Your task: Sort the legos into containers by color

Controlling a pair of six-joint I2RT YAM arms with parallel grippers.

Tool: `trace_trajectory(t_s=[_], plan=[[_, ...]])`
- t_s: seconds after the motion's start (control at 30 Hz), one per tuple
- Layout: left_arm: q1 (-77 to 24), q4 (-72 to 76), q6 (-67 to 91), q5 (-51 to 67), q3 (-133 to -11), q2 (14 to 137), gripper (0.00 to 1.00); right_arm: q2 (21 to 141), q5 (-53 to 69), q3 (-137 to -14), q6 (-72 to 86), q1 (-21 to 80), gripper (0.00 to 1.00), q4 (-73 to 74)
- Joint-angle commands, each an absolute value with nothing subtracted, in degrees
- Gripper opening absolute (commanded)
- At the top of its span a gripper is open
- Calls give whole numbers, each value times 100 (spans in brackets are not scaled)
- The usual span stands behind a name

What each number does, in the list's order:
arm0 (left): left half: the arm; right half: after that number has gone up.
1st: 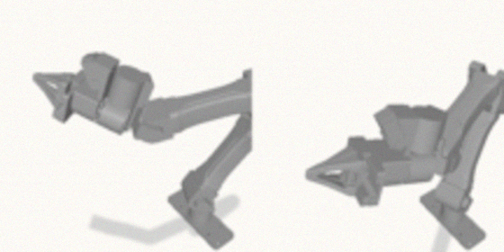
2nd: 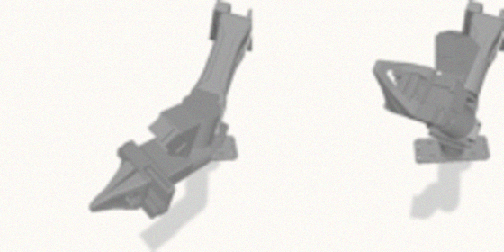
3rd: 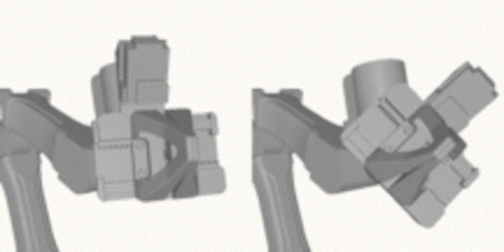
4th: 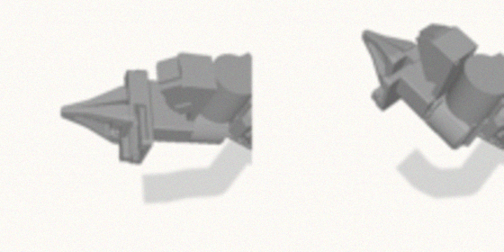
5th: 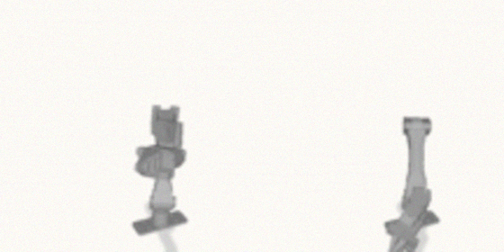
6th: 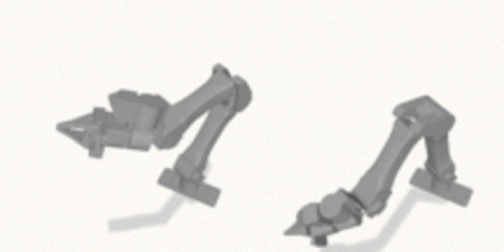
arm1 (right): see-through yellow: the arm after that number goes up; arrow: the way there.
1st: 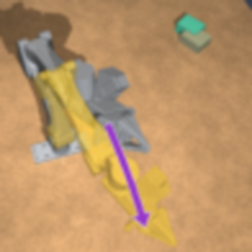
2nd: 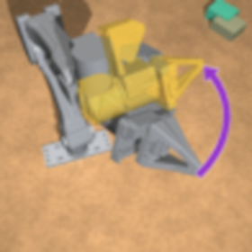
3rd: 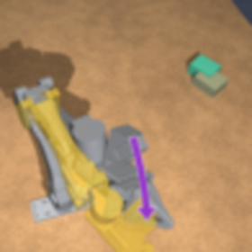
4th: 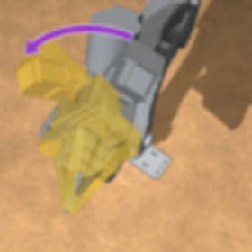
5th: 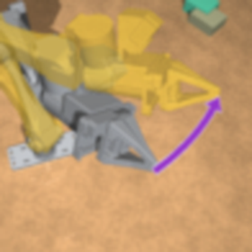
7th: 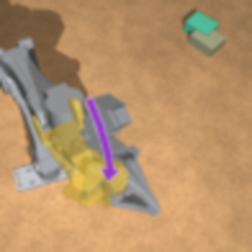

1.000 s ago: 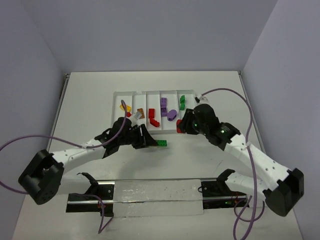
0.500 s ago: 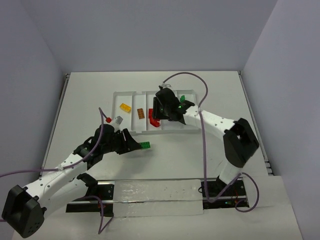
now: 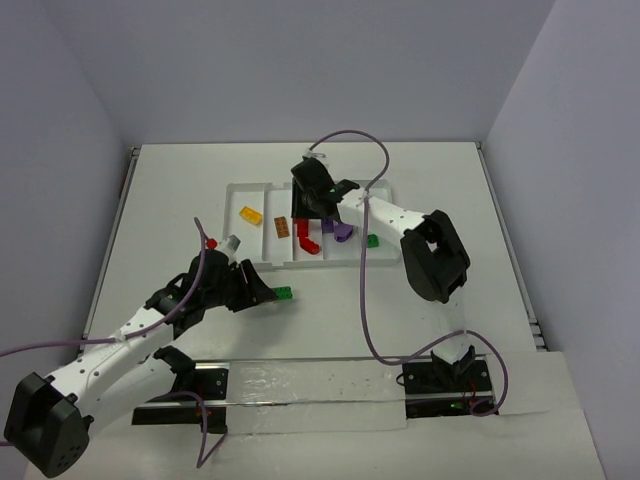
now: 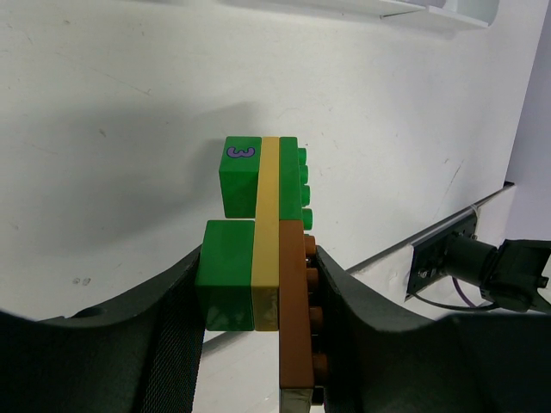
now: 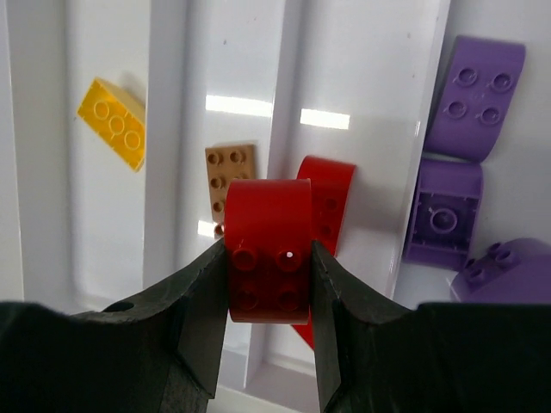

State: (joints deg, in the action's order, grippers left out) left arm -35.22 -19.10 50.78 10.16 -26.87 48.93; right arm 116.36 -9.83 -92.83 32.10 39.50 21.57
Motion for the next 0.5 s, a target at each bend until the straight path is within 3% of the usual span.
trace_trajectory(t_s=[0.0,0.27,0.3,0.33,0.47], plan=[[-3480,-1794,5099,983,-2936,4831,0,11970,-1039,-9850,3219,3774,11,2278],[-3480,-1712,5020,1100,-2962,4802,0,12256,-1036,-10078,3242,3674,21,2338],[-3480,-1702,5026,1110,-2963,4819,0,12278,-1075,-10110,3232,3674,31,2383],[-3480,-1685,5019,1130,-2972,4838,0,12278,-1094,-10126,3216,3672,49,2393],[-3480,-1607,4983,1241,-3017,4898,0,12314,-1120,-10305,3064,3657,78,2506]])
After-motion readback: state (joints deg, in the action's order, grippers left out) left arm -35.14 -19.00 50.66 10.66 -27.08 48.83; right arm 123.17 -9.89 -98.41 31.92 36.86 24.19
